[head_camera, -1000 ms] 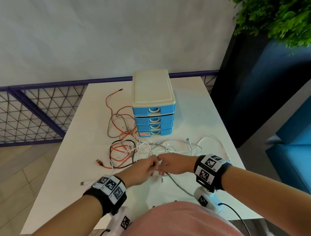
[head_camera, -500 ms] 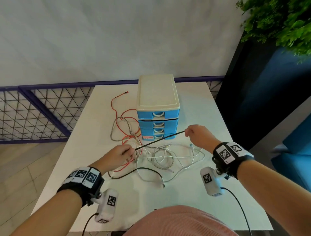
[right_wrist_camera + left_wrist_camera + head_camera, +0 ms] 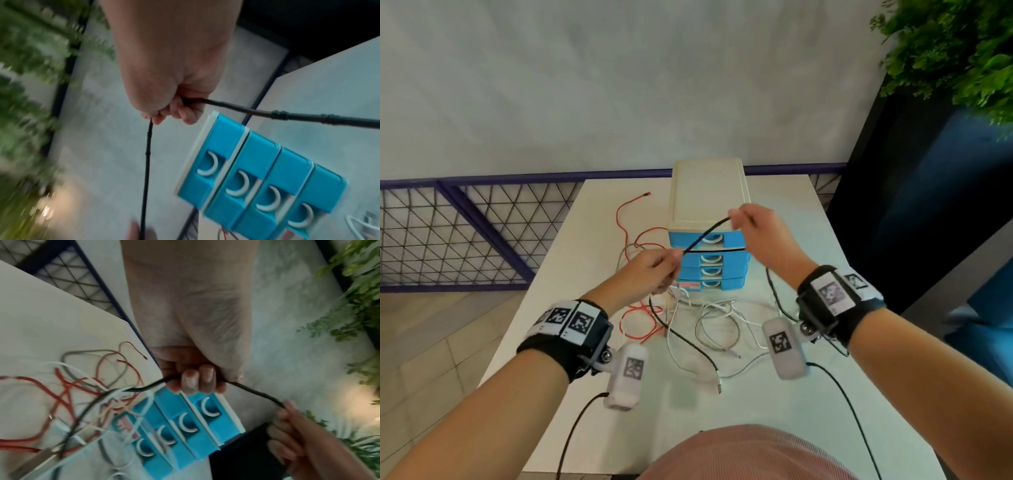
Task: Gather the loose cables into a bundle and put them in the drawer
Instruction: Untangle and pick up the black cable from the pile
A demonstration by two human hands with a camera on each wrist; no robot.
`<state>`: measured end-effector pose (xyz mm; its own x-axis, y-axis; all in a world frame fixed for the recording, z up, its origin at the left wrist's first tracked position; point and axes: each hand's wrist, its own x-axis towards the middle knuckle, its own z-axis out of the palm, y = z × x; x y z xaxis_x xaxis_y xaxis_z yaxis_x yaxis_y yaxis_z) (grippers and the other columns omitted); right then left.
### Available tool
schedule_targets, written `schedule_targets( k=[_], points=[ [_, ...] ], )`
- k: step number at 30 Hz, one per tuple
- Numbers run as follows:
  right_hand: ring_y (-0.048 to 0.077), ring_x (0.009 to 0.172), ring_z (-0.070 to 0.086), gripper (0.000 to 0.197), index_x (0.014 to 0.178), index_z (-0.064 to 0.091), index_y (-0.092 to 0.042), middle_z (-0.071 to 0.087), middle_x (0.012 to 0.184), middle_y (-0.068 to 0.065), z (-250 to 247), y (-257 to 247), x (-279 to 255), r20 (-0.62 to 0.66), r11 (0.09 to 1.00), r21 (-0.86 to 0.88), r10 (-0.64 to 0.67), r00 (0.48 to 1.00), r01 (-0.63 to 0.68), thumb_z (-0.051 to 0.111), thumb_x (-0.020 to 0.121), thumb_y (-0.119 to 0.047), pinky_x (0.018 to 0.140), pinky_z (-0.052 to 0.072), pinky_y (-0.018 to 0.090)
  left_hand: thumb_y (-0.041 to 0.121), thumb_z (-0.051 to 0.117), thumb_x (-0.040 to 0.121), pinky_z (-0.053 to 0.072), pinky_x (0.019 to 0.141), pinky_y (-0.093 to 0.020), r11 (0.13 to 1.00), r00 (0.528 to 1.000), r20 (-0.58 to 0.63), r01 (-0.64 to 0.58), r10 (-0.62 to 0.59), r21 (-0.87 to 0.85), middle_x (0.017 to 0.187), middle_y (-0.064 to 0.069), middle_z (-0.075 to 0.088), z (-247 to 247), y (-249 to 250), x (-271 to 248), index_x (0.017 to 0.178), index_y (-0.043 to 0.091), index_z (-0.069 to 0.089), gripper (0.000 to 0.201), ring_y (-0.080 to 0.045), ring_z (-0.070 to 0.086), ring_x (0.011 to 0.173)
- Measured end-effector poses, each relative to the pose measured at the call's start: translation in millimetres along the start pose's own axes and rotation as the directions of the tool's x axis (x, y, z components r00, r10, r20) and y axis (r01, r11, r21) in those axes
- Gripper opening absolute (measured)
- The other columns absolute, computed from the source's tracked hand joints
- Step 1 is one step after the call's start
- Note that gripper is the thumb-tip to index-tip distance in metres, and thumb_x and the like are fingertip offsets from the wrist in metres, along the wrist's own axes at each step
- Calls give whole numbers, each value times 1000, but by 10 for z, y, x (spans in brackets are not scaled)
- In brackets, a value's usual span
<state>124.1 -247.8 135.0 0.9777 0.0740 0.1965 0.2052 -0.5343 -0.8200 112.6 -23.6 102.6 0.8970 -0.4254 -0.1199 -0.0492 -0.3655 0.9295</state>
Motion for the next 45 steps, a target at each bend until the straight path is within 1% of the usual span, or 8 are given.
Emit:
schedule_targets(
  k=[8, 13, 17, 21, 24, 31, 38, 45],
  points=[
    [12, 57, 47, 32, 75, 50, -19, 47, 65, -1, -541, 289, 131, -417, 925, 321, 331, 846, -204, 35, 101, -27, 57, 45, 30, 24, 39, 101, 42, 56, -12, 943, 981, 36, 173, -191, 286, 61, 2, 47, -123, -468, -257, 73, 13, 49, 31, -10, 50, 56],
    [9, 91, 54, 24, 99, 68, -16, 66, 105, 1, -316, 287, -44, -115, 936, -351, -86, 990, 41, 45, 96, -11, 88, 45, 31, 31, 44, 97, 37, 56, -23, 880, 993, 17, 97, -119, 466, 64, 3, 48, -53, -344, -226, 80, 19, 62, 27, -12, 45, 59],
    [23, 100, 65, 40, 109, 64, -16, 70, 108, 7, 165, -17, -276, 280, 924, -340, -77, 957, 174, 32, 102, -40, 96, 47, 44, 34, 47, 97, 36, 54, -24, 856, 995, 92, -70, 26, 512, 60, 9, 54, 190, 30, -144, 83, 23, 65, 25, -8, 47, 52],
    [26, 81, 68, 82, 96, 63, -4, 66, 85, 13, 383, -124, -236, 664, 915, -34, 322, 675, -403, 19, 91, -72, 79, 50, 32, 26, 49, 96, 38, 58, -13, 745, 963, 175, -268, 203, 610, 71, 18, 63, 328, 327, -132, 98, 26, 68, 20, 3, 55, 64],
    [20, 76, 66, 54, 117, 57, -9, 68, 92, 11, 390, -96, -178, 802, 659, 248, 272, 532, -710, 40, 96, -56, 67, 54, 32, 30, 48, 93, 50, 73, -30, 675, 925, 292, -377, 242, 635, 91, 10, 68, 363, 369, -155, 98, 24, 69, 22, -9, 60, 83],
    [20, 84, 66, 21, 103, 61, -8, 68, 95, 11, 374, -119, -176, 808, 562, 235, 340, 481, -793, 54, 97, -26, 76, 56, 36, 21, 62, 88, 41, 87, -31, 516, 775, 421, -629, 471, 581, 92, -1, 67, 515, 289, -261, 87, 13, 67, 10, -17, 53, 95],
    [13, 48, 59, 26, 73, 53, -4, 58, 53, 6, 374, -181, -228, 764, 412, 402, 342, 548, -818, 40, 95, -9, 45, 48, 22, 16, 76, 78, 55, 82, -25, 910, 938, 42, -345, 345, 229, 91, 8, 71, 512, 416, -371, 90, 18, 72, 13, -8, 67, 87],
    [8, 53, 45, 23, 102, 56, -9, 64, 84, 2, 74, -65, -222, 645, 719, 220, 399, 651, -659, 38, 93, 2, 44, 37, 18, 20, 66, 86, 52, 68, -29, 935, 925, -209, -267, 317, 234, 76, 4, 66, 356, 213, -372, 83, 24, 66, 5, -15, 62, 70]
  ],
)
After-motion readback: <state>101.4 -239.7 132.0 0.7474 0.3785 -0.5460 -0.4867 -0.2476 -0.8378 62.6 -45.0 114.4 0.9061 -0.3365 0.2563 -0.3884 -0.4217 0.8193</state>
